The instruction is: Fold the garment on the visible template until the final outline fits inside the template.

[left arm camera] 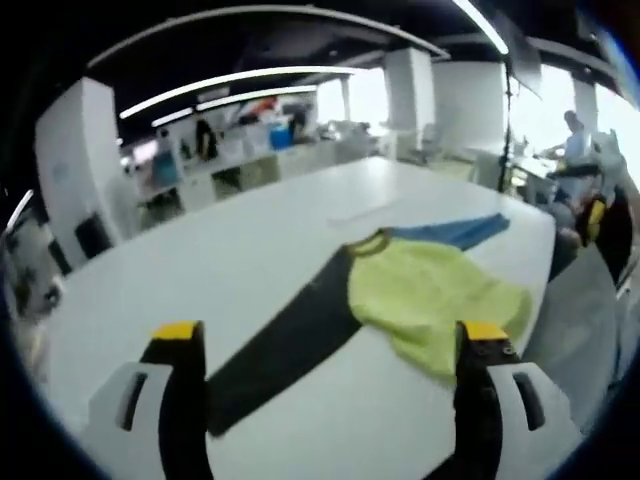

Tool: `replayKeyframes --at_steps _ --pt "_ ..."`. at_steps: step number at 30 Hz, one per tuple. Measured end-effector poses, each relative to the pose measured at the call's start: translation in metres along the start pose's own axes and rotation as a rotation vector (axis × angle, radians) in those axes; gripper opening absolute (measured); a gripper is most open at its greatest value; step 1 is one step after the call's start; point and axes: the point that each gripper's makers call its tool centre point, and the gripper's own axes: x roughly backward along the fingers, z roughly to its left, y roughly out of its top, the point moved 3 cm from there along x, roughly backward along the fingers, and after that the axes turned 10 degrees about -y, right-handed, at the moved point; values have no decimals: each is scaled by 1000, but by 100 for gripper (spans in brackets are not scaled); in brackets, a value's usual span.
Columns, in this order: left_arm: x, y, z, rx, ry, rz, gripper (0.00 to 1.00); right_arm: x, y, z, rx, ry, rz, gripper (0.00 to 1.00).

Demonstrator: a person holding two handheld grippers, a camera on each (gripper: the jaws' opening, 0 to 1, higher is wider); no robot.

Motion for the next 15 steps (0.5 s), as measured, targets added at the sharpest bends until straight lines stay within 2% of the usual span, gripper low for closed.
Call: replayKeyframes --at_steps 4,15 --pt "1 4 -8 -38 -4 19 100 0 -2 2 5 1 14 100" --pt "4 7 -28 -61 -42 12 100 -6 4 10 -1 1 4 100"
